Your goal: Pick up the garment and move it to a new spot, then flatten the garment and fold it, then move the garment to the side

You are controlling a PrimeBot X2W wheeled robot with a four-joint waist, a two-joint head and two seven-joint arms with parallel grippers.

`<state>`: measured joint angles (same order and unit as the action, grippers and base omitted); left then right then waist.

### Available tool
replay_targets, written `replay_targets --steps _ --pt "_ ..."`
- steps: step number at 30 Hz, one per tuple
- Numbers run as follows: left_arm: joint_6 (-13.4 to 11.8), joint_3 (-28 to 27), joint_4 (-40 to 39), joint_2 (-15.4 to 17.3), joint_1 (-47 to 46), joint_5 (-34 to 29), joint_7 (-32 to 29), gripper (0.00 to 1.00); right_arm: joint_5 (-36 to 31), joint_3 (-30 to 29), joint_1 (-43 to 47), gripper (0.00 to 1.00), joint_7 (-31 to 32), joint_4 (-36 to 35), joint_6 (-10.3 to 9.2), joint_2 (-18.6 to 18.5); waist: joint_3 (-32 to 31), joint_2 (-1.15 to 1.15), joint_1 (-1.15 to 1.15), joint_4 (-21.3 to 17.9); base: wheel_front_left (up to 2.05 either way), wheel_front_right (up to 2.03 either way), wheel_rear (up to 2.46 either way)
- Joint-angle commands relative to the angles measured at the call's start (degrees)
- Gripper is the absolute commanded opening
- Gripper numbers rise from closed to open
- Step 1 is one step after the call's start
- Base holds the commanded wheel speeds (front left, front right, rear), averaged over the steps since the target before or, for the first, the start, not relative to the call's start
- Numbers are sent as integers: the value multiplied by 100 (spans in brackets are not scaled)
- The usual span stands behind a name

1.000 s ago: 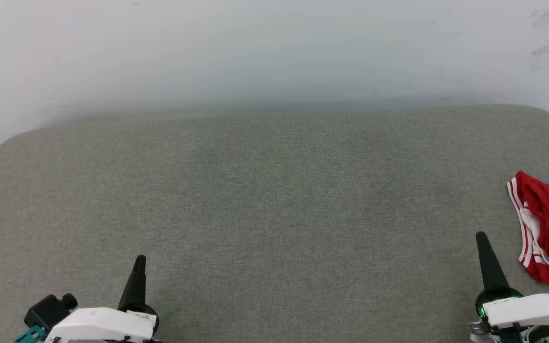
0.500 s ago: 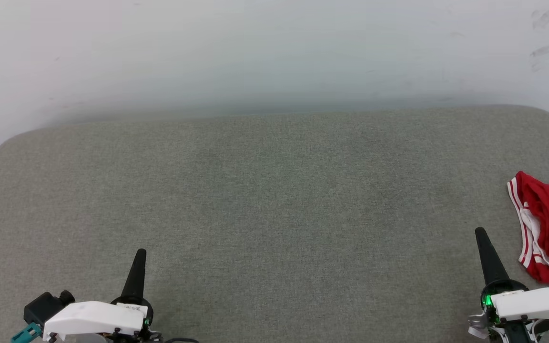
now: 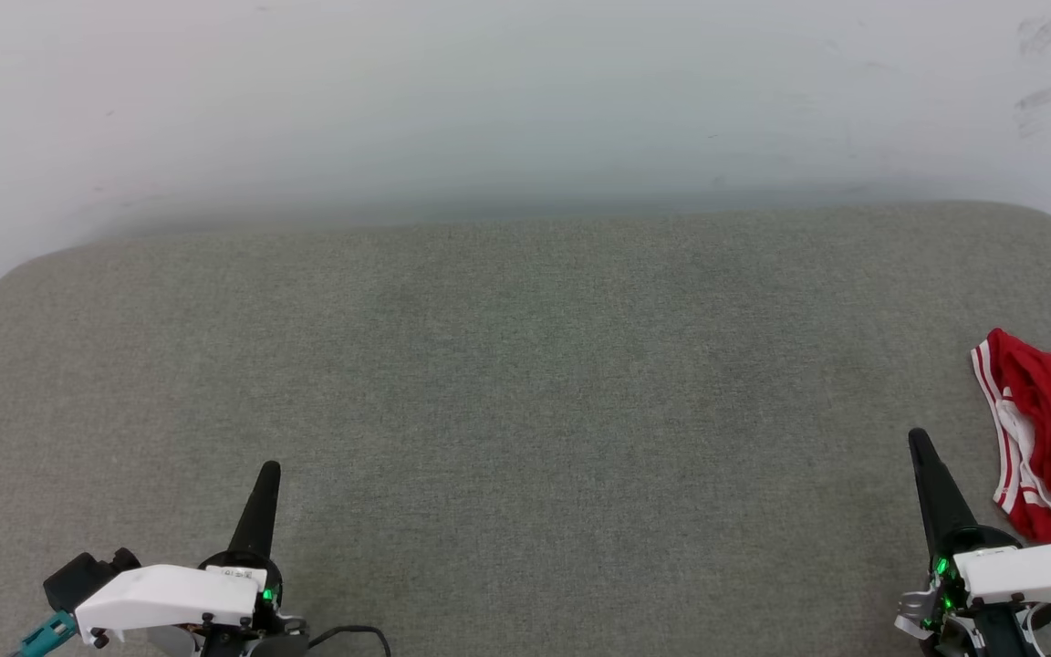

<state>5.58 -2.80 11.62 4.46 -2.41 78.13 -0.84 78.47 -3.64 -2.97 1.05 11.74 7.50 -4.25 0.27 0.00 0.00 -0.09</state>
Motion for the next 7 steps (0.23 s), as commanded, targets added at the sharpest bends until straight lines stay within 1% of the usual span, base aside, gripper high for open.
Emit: replay_targets --steps 1,7 --pt "44 -32 2 10 -109 120 -31 0 123 -18 -130 0 30 2 0 -23 0 0 0 0 0 0 0" --pt "70 -64 47 3 -176 414 -108 0 407 -38 -168 0 107 48 0 -15 -2 0 0 2 0 0 0"
